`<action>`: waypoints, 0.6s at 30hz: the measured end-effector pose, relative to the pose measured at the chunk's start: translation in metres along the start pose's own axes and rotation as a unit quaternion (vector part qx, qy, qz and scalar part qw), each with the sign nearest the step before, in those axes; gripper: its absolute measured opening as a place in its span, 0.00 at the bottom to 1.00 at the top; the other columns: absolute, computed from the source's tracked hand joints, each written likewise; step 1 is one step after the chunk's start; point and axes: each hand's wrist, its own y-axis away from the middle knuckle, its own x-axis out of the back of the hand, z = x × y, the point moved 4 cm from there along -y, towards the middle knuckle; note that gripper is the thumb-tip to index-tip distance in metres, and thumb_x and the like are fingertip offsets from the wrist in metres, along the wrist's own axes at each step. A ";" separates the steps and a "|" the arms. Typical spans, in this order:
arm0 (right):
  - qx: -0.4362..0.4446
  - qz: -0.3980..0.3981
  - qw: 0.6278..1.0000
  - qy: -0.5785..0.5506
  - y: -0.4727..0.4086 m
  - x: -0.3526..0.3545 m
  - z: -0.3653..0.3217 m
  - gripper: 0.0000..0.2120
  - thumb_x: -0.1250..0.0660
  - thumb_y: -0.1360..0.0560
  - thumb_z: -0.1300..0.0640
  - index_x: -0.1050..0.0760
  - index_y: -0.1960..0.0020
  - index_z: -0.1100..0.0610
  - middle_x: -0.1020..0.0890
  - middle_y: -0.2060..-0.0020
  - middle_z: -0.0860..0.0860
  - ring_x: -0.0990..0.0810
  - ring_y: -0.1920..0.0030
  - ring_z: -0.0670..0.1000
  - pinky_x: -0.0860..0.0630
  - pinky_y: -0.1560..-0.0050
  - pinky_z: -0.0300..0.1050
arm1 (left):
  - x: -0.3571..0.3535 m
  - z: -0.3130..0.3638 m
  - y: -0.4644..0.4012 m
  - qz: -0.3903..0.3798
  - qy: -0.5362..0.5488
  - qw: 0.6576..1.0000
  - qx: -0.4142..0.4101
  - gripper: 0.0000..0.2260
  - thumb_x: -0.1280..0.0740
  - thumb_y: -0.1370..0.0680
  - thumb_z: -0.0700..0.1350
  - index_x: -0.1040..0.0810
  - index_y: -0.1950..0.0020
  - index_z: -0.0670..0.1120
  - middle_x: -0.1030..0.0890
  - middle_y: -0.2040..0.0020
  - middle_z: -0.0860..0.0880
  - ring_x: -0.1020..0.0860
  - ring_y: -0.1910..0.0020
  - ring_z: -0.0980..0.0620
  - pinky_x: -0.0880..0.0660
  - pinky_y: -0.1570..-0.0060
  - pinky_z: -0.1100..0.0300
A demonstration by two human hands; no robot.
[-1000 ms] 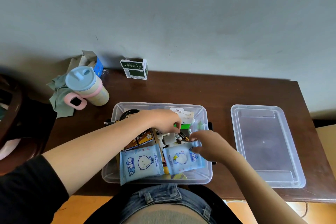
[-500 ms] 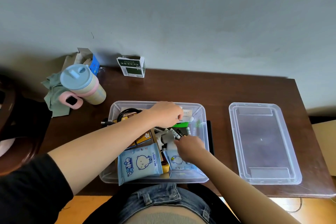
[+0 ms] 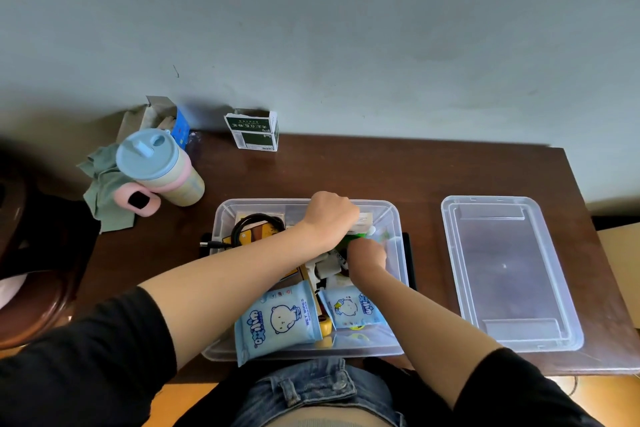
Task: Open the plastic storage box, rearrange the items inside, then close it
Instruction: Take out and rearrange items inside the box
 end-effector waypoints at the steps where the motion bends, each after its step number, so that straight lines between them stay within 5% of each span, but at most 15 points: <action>1: 0.005 0.006 1.000 -0.001 0.001 -0.001 0.000 0.11 0.38 0.26 0.69 0.24 0.47 0.59 0.19 0.49 0.53 0.20 0.48 0.52 0.29 0.59 0.39 | -0.002 -0.001 0.000 0.011 0.004 1.000 -0.003 0.10 0.34 0.27 0.32 0.30 0.63 0.45 0.26 0.66 0.51 0.32 0.70 0.49 0.49 0.74 0.60; 4: 0.028 0.020 0.999 0.007 0.003 -0.002 -0.002 0.12 0.39 0.27 0.72 0.24 0.49 0.61 0.19 0.50 0.54 0.20 0.49 0.53 0.29 0.61 0.41 | 0.000 -0.005 0.002 0.061 0.013 0.998 -0.020 0.12 0.36 0.24 0.34 0.28 0.42 0.44 0.19 0.59 0.48 0.23 0.65 0.44 0.49 0.74 0.60; 9: 0.076 0.023 0.995 0.057 -0.001 0.001 -0.002 0.15 0.39 0.29 0.75 0.38 0.68 0.60 0.21 0.61 0.52 0.22 0.57 0.53 0.35 0.71 0.39 | 0.005 -0.003 0.002 0.052 0.029 0.997 -0.049 0.08 0.37 0.25 0.35 0.24 0.49 0.45 0.19 0.57 0.48 0.27 0.64 0.45 0.49 0.74 0.60; 14: 0.089 0.026 0.991 0.094 -0.002 0.006 -0.003 0.12 0.38 0.28 0.73 0.24 0.50 0.59 0.19 0.51 0.53 0.19 0.51 0.52 0.38 0.74 0.37 | 0.005 -0.005 0.003 0.085 0.035 0.994 -0.053 0.12 0.37 0.25 0.33 0.27 0.44 0.45 0.36 0.71 0.51 0.33 0.70 0.47 0.49 0.75 0.60; 18: 0.067 0.050 0.993 0.085 -0.006 0.012 -0.003 0.12 0.37 0.27 0.72 0.23 0.48 0.60 0.19 0.51 0.52 0.19 0.51 0.50 0.31 0.65 0.39 | 0.003 -0.012 0.006 0.091 0.049 0.994 -0.045 0.14 0.37 0.26 0.33 0.28 0.44 0.47 0.33 0.72 0.51 0.35 0.72 0.46 0.49 0.75 0.59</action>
